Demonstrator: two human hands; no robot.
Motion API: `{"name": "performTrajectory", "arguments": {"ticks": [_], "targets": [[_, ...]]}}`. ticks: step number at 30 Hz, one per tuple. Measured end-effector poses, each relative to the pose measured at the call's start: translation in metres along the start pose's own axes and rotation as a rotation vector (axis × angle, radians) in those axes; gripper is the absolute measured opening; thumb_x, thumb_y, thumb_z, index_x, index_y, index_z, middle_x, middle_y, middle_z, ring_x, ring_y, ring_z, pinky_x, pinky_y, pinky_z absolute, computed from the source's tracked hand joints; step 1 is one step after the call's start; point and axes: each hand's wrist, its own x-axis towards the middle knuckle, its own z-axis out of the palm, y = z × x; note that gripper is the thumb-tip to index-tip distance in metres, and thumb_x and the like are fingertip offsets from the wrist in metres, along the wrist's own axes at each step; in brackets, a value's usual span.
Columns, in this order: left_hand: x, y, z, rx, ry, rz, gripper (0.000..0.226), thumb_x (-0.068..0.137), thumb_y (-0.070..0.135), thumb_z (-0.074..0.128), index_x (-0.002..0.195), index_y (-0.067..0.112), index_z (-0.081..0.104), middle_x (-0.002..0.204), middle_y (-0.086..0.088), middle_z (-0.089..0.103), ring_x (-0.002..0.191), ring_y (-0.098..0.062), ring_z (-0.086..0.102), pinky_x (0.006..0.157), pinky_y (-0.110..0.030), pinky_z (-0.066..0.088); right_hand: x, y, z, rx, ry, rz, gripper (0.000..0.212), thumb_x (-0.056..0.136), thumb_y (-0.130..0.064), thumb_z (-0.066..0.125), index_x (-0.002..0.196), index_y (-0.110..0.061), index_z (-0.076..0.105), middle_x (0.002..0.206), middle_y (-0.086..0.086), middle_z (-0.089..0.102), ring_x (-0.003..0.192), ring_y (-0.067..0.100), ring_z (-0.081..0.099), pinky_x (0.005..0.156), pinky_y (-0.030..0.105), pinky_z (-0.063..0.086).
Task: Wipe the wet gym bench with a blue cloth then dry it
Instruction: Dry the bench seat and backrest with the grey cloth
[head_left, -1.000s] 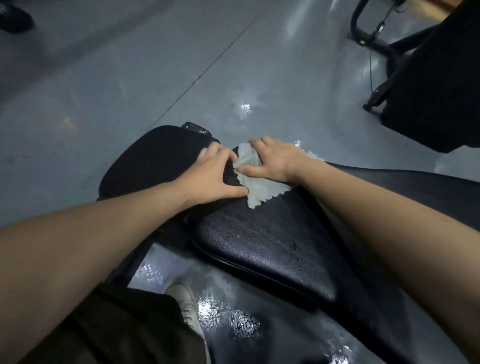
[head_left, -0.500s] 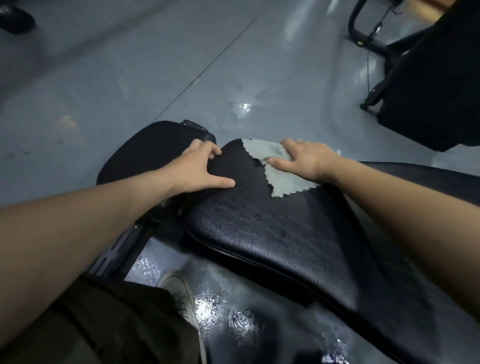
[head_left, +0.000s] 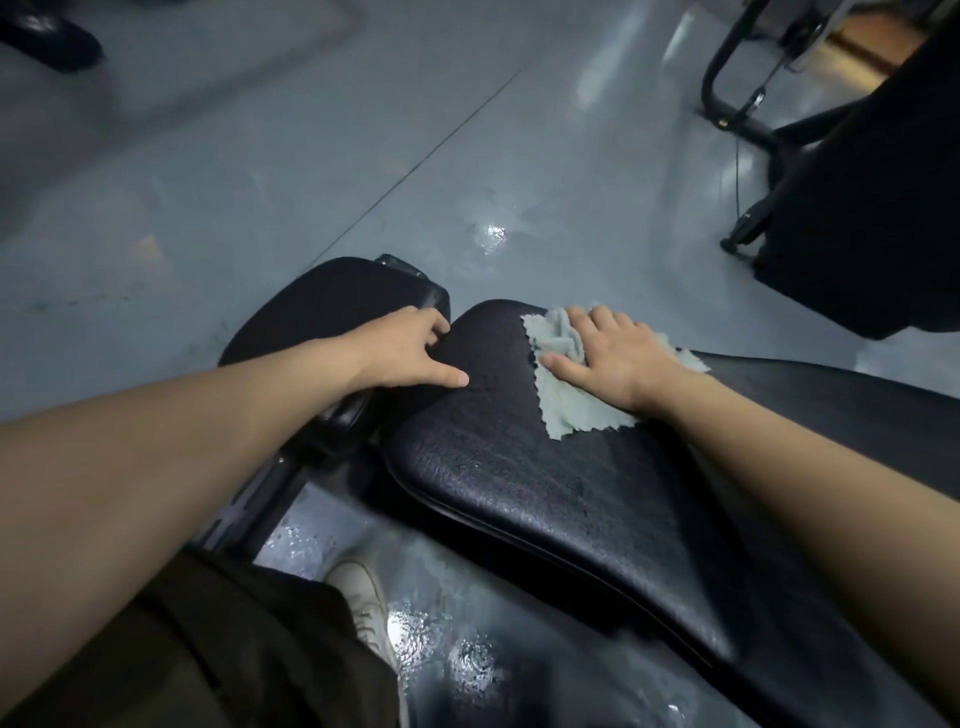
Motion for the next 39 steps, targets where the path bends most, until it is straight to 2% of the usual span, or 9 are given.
{"name": "performTrajectory", "arguments": {"ticks": [4, 8, 11, 14, 16, 22, 29, 34, 39], "targets": [[0.007, -0.004, -0.002, 0.029, 0.039, 0.033, 0.049, 0.087, 0.038, 0.071, 0.130, 0.022, 0.054, 0.116, 0.005, 0.057, 0.095, -0.012, 0.056, 0.087, -0.026, 0.043, 0.044, -0.042, 0.000, 0.014, 0.020, -0.094, 0.084, 0.092, -0.075, 0.026, 0.152, -0.015, 0.026, 0.139, 0.014, 0.044, 0.128, 0.036, 0.045, 0.102, 0.045, 0.037], [0.006, -0.011, -0.003, 0.171, 0.107, 0.083, 0.028, 0.095, 0.027, 0.058, 0.123, 0.022, 0.058, 0.108, 0.007, 0.053, 0.097, -0.016, 0.056, 0.086, -0.030, 0.043, 0.058, -0.070, 0.003, -0.087, 0.020, -0.165, 0.086, 0.089, -0.077, 0.015, 0.152, -0.020, 0.025, 0.147, 0.012, 0.038, 0.131, 0.036, 0.041, 0.105, 0.048, 0.036], [-0.001, -0.022, -0.004, 0.277, 0.132, 0.102, 0.028, 0.094, 0.022, 0.056, 0.121, 0.026, 0.056, 0.107, 0.009, 0.043, 0.092, -0.017, 0.053, 0.076, -0.032, 0.041, 0.045, -0.085, 0.003, -0.129, 0.007, -0.238, 0.099, 0.077, -0.079, -0.003, 0.156, -0.024, 0.020, 0.162, 0.010, 0.022, 0.146, 0.034, 0.021, 0.114, 0.053, 0.022], [-0.005, -0.025, -0.005, 0.281, 0.152, 0.106, 0.028, 0.091, 0.021, 0.060, 0.118, 0.028, 0.056, 0.106, 0.007, 0.039, 0.089, -0.018, 0.052, 0.071, -0.030, 0.037, 0.018, -0.105, 0.005, -0.132, -0.030, -0.346, 0.101, 0.075, -0.078, -0.008, 0.159, -0.025, 0.009, 0.168, 0.009, 0.004, 0.153, 0.032, -0.003, 0.120, 0.058, 0.003], [-0.006, -0.025, -0.005, 0.278, 0.143, 0.111, 0.031, 0.091, 0.019, 0.061, 0.120, 0.028, 0.055, 0.107, 0.007, 0.040, 0.092, -0.018, 0.054, 0.074, -0.032, 0.041, -0.009, -0.117, 0.009, -0.116, -0.046, -0.414, 0.101, 0.074, -0.078, -0.008, 0.160, -0.026, 0.005, 0.168, 0.006, -0.004, 0.153, 0.030, -0.010, 0.121, 0.057, -0.002], [-0.014, -0.023, -0.007, 0.250, 0.122, 0.109, 0.035, 0.092, 0.017, 0.063, 0.124, 0.025, 0.055, 0.116, 0.005, 0.041, 0.105, -0.017, 0.055, 0.085, -0.035, 0.046, -0.082, -0.108, 0.027, -0.085, 0.042, -0.509, 0.088, 0.086, -0.071, 0.023, 0.159, -0.023, 0.019, 0.167, 0.011, 0.008, 0.154, 0.035, 0.003, 0.120, 0.060, 0.009], [-0.017, -0.027, -0.006, 0.276, 0.128, 0.118, 0.034, 0.093, 0.014, 0.059, 0.126, 0.022, 0.054, 0.115, 0.006, 0.037, 0.098, -0.015, 0.046, 0.079, -0.031, 0.038, -0.165, -0.047, 0.033, -0.120, 0.072, -0.400, 0.096, 0.082, -0.058, 0.051, 0.160, -0.023, 0.007, 0.168, 0.006, 0.003, 0.155, 0.029, 0.000, 0.119, 0.054, 0.012], [-0.016, -0.026, -0.007, 0.335, 0.092, 0.137, 0.034, 0.092, 0.014, 0.056, 0.125, 0.022, 0.051, 0.112, 0.007, 0.033, 0.104, -0.022, 0.049, 0.087, -0.045, 0.050, -0.179, -0.042, 0.033, -0.152, 0.071, -0.353, 0.098, 0.082, -0.061, 0.050, 0.160, -0.022, 0.007, 0.168, 0.008, 0.006, 0.154, 0.031, 0.005, 0.117, 0.054, 0.013], [-0.010, -0.031, -0.011, 0.283, 0.094, 0.141, 0.030, 0.093, 0.013, 0.054, 0.122, 0.022, 0.054, 0.114, 0.005, 0.040, 0.101, -0.017, 0.048, 0.085, -0.040, 0.048, -0.145, -0.077, 0.036, -0.199, 0.071, -0.358, 0.094, 0.084, -0.062, 0.042, 0.160, -0.016, 0.012, 0.167, 0.014, 0.009, 0.153, 0.037, 0.010, 0.117, 0.058, 0.020]]}}
